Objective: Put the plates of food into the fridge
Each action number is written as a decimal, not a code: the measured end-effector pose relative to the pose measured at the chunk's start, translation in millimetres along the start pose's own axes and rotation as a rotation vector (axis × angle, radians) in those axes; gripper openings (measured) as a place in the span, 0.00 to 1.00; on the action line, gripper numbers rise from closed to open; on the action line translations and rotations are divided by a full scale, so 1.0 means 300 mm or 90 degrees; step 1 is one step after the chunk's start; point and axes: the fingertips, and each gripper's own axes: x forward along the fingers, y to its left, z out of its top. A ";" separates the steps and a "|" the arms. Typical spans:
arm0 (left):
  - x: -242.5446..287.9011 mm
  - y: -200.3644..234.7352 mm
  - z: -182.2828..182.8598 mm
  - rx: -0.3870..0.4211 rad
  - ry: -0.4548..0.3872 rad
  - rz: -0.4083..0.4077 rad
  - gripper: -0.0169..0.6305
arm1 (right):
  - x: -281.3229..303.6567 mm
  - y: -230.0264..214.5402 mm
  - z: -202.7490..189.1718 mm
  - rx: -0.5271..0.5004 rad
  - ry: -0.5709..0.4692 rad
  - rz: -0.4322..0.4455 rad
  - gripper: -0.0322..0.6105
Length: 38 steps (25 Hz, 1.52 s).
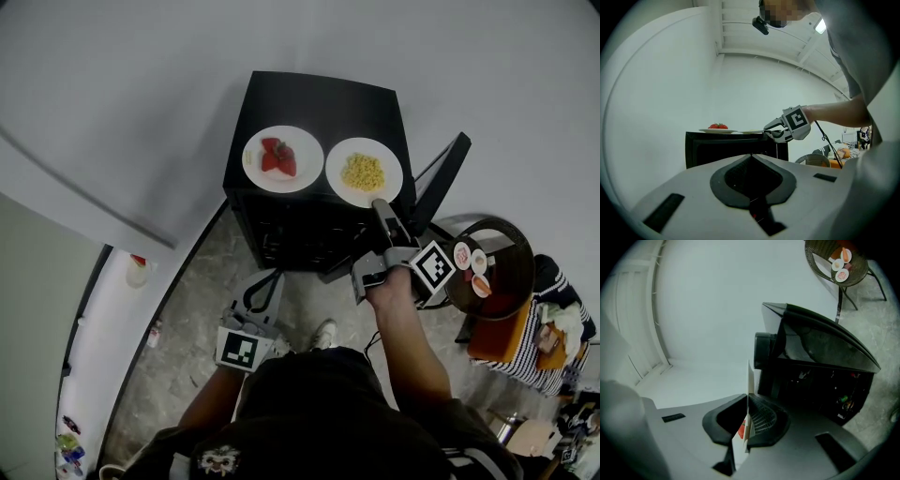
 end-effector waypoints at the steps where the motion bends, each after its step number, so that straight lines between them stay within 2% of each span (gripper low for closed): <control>1: -0.003 -0.001 -0.002 0.005 0.003 -0.003 0.06 | -0.005 0.002 -0.001 0.000 -0.001 0.001 0.10; 5: -0.001 -0.016 -0.004 0.022 0.009 -0.015 0.06 | -0.029 0.009 0.007 0.005 -0.009 0.008 0.10; 14: 0.003 -0.044 0.012 -0.010 -0.001 -0.017 0.06 | -0.099 0.058 -0.007 0.025 -0.014 0.061 0.10; 23: 0.037 -0.041 -0.013 -0.022 0.012 -0.031 0.06 | -0.216 0.090 -0.045 0.027 -0.009 0.092 0.10; 26: 0.049 -0.045 -0.011 -0.027 0.011 -0.039 0.06 | -0.266 0.077 -0.066 0.033 -0.006 0.093 0.10; 30: 0.049 -0.077 -0.008 -0.004 0.010 -0.045 0.06 | -0.340 0.054 -0.084 0.034 0.004 0.092 0.10; 38: -0.010 -0.173 -0.003 -0.002 0.022 -0.015 0.06 | -0.464 0.014 -0.102 0.036 0.031 0.094 0.10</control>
